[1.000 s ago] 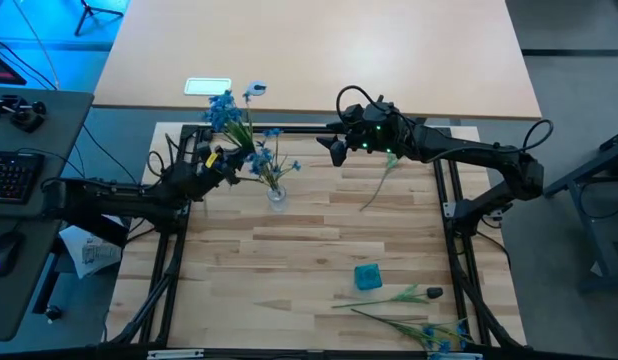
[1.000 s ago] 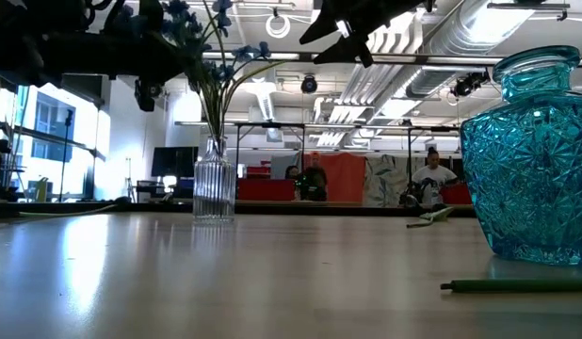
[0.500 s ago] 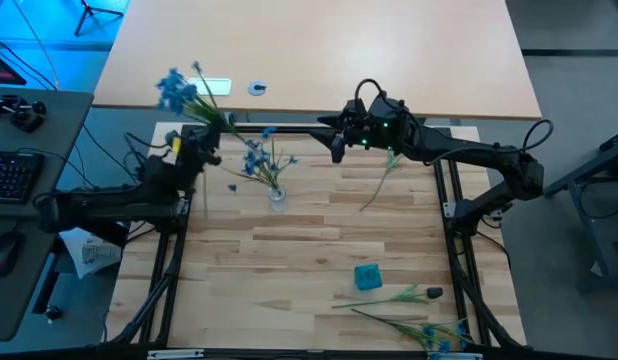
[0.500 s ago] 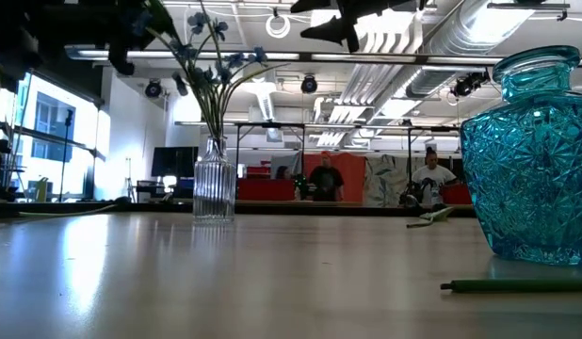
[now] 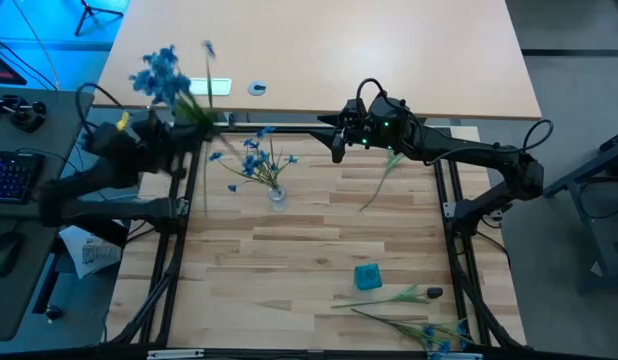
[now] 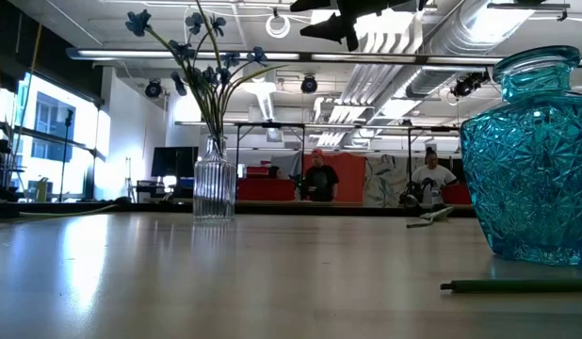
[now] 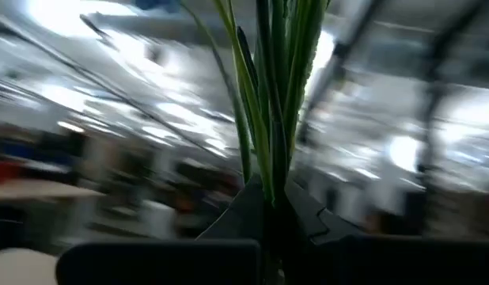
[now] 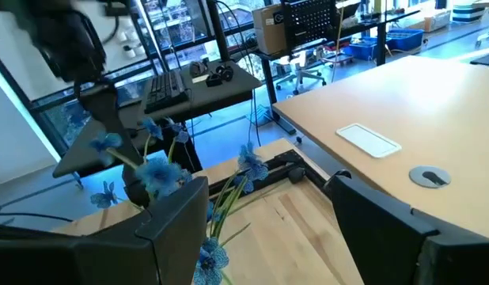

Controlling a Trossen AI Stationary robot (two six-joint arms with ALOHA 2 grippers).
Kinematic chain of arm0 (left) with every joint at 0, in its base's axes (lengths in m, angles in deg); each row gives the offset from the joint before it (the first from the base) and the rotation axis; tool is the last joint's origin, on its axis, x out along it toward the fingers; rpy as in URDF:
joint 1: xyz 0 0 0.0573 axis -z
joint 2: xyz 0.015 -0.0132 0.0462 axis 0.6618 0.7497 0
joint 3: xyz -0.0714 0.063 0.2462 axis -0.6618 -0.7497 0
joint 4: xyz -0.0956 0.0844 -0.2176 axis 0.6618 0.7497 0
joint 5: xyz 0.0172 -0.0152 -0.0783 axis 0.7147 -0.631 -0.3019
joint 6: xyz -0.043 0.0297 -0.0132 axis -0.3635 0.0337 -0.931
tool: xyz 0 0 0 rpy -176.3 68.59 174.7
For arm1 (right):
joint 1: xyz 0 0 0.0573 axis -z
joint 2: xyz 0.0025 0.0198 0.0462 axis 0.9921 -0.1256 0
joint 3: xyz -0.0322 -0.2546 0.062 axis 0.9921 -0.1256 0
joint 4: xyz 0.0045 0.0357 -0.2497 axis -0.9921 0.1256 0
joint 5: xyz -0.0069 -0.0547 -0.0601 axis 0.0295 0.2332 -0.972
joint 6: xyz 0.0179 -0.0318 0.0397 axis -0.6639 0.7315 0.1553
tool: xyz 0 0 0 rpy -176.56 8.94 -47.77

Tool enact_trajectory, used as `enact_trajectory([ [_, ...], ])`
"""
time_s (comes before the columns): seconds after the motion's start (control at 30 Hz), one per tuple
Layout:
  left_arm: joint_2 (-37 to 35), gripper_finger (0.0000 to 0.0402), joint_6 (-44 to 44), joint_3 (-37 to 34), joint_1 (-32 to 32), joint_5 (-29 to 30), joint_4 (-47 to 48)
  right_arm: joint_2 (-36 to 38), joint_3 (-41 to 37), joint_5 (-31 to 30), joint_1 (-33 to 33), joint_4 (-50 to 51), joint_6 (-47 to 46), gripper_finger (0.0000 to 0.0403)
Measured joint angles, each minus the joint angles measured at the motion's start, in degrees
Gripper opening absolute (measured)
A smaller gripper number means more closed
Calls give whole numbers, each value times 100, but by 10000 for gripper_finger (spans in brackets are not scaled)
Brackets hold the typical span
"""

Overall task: Sort flowers into vase by color
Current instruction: Put the top light blue flowers into the transparent vase

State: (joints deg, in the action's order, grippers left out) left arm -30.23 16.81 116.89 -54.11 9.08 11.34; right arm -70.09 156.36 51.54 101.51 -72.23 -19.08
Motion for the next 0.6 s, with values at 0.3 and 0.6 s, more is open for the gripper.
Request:
enact_trajectory([
  [0.3,828,0,-230,147,2326,1946,1626,0,0,185,-2,7,70,264],
  [0.6,1635,0,-397,-225,4115,4990,1079,0,0,208,0,27,71,264],
])
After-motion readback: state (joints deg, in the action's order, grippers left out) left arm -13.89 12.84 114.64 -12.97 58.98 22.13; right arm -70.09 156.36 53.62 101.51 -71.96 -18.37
